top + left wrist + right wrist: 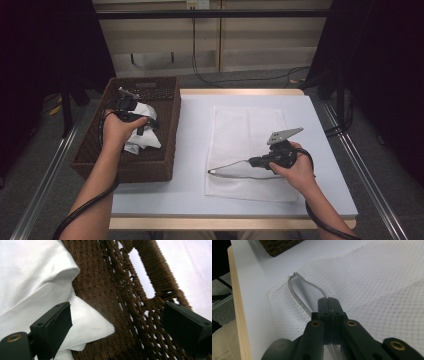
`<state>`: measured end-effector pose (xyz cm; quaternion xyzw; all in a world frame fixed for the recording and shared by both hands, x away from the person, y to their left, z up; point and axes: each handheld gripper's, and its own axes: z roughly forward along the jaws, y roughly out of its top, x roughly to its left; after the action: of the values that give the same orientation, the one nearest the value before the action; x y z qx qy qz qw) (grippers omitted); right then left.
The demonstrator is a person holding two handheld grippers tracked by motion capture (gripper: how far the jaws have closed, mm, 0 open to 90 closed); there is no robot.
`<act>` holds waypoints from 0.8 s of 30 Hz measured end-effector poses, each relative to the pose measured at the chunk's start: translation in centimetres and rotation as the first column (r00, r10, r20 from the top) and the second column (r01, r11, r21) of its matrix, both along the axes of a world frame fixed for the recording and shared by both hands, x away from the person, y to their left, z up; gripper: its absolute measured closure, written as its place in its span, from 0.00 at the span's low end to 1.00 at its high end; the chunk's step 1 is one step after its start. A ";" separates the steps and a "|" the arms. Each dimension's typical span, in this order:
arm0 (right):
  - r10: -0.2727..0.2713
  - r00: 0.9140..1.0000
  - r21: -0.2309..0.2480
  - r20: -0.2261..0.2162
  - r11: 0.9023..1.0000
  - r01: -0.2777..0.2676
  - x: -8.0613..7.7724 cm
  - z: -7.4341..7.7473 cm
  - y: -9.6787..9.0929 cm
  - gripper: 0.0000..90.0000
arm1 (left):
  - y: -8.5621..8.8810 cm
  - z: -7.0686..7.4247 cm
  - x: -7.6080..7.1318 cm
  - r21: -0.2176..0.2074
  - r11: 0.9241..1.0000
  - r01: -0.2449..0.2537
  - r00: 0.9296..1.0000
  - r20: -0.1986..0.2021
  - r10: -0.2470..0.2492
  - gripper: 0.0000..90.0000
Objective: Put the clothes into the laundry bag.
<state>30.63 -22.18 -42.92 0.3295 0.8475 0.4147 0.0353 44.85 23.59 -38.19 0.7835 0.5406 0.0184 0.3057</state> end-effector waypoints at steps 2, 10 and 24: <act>0.001 1.000 -0.003 -0.001 1.000 -0.001 0.0 -0.1 0.0 1.00 | 0.2 -0.3 0.1 -0.009 1.000 -0.030 1.000 -0.004 0.030 0.10; -0.003 1.000 -0.001 -0.004 1.000 0.003 0.0 -0.2 -0.1 1.00 | 1.3 -0.9 0.6 0.035 0.998 -0.055 0.998 -0.003 0.055 0.10; -0.006 1.000 -0.006 -0.007 1.000 0.006 0.0 -0.3 -0.2 1.00 | 1.9 -2.0 1.5 0.059 0.994 -0.092 0.996 0.004 0.092 0.09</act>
<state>30.66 -22.34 -43.20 0.3334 0.8479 0.4107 0.0346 46.39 25.52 -40.19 0.7664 0.5753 0.0490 0.2814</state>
